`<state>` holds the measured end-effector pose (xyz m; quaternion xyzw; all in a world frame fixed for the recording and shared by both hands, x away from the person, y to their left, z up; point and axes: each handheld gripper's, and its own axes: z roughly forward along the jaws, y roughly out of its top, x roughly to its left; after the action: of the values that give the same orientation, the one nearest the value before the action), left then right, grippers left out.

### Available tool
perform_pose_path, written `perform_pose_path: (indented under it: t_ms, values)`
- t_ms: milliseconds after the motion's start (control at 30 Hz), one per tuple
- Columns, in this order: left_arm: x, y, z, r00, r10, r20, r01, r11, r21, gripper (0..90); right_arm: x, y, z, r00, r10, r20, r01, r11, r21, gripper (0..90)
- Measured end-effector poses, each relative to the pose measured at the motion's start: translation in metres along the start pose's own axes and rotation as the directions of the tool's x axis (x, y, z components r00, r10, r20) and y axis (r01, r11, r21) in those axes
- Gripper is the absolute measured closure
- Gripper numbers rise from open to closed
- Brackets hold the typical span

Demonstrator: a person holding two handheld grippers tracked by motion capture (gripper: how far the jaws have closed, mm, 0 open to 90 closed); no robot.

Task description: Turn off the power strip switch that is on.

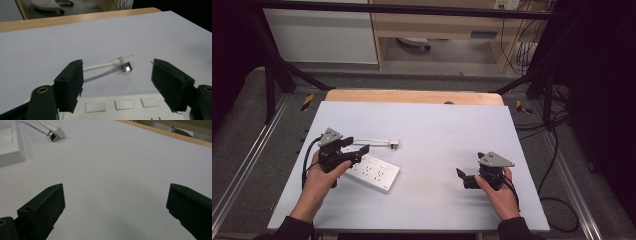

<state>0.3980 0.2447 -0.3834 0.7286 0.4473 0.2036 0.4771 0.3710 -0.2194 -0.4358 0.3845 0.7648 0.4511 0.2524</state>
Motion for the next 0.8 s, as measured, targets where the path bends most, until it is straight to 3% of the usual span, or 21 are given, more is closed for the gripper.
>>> perform_pose_path:
  t_ms: [133,300,433,800]
  values:
    - [-0.0009,-0.0002,-0.0003,0.9996,-0.007,0.026,0.007,1.0,-0.003,39.0,0.0001,-0.0001,0.0002,1.0,-0.001,0.0,0.001,1.0,0.002,2.4]
    - [-0.0016,-0.0007,-0.0007,0.9997,0.01,0.024,-0.01,0.9999,0.003,46.4,0.0,-0.0002,0.0001,1.0,-0.001,0.0,0.001,1.0,0.002,2.4]
    - [-0.0005,-0.0017,-0.002,0.9998,0.004,0.019,-0.003,1.0,-0.005,56.8,0.0005,-0.0002,0.0007,1.0,-0.002,-0.003,0.002,1.0,0.005,2.4]
    - [0.0028,-0.005,-0.0025,0.9998,0.005,0.02,-0.005,0.9999,-0.013,74.2,0.0003,-0.0004,0.0011,1.0,-0.006,-0.002,0.006,1.0,0.007,2.4]
